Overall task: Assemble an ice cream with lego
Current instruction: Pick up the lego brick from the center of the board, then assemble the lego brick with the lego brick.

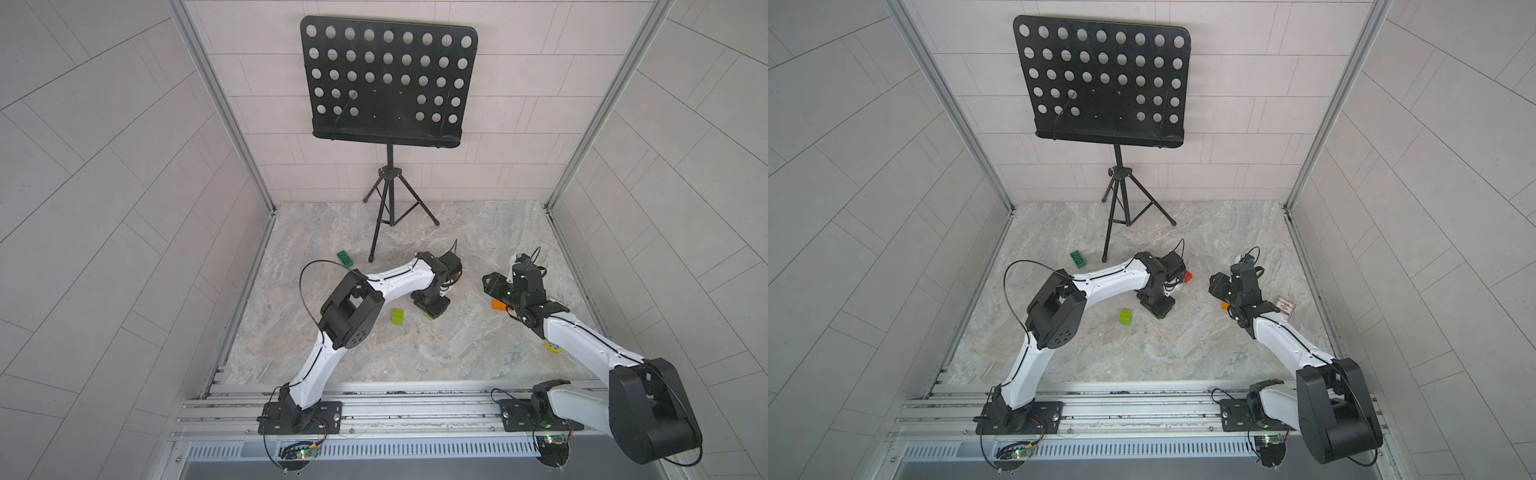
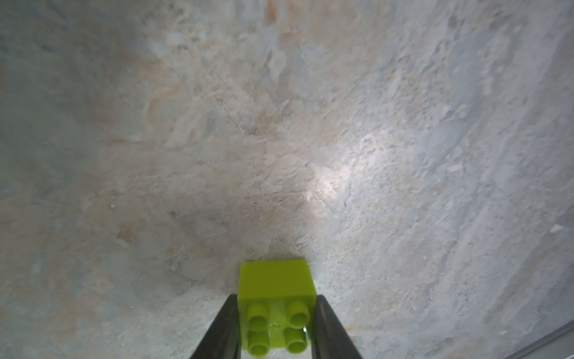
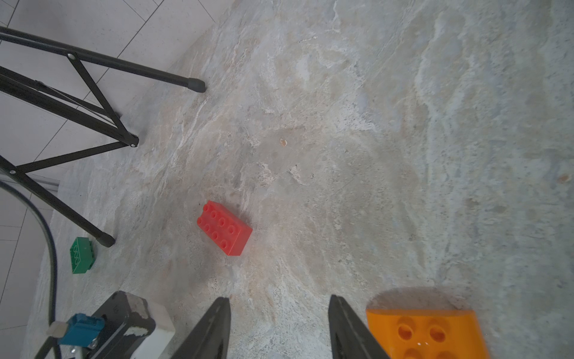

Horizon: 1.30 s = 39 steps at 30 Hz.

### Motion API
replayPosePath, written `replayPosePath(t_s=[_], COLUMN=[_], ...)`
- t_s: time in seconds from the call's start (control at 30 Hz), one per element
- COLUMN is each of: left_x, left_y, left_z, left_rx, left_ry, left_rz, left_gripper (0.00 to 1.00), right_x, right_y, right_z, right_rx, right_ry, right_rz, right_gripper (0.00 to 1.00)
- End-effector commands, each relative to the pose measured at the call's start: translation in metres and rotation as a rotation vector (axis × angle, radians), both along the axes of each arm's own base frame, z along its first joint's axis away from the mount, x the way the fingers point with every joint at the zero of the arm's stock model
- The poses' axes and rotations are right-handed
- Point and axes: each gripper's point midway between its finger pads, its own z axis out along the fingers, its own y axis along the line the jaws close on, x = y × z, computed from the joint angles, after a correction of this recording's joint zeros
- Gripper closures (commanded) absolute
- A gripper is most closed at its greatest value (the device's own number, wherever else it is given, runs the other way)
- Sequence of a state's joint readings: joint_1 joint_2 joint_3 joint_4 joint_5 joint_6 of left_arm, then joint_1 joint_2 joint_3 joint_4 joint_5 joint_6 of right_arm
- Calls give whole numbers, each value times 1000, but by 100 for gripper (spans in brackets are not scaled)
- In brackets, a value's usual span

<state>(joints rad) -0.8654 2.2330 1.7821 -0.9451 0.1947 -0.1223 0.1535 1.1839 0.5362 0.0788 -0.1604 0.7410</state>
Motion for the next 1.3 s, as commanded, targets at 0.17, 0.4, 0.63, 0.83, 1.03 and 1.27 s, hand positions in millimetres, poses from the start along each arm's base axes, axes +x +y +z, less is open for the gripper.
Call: replayPosePath(t_s=[0.17, 0.4, 0.63, 0.83, 1.03, 1.27], left_x=[14, 21, 0, 2, -2, -13], left_y=[12, 86, 118, 116, 116, 110], left_z=[35, 75, 78, 67, 62, 52], left_rx=[-34, -13, 73, 68, 62, 17], left_ry=[-16, 5, 9, 28, 40, 89], left_rz=[154, 469, 525, 554, 584, 619], left_gripper=[84, 88, 88, 87, 86, 85], right_x=[6, 12, 19, 18, 11, 2], right_y=[6, 30, 77, 120, 155, 179], right_z=[7, 2, -4, -23, -43, -56], right_rx=[-11, -14, -40, -1, 40, 28], right_ry=[-14, 18, 74, 163, 258, 327], right_rz=[19, 110, 286, 448, 582, 683], right_gripper=[46, 48, 50, 52, 56, 58])
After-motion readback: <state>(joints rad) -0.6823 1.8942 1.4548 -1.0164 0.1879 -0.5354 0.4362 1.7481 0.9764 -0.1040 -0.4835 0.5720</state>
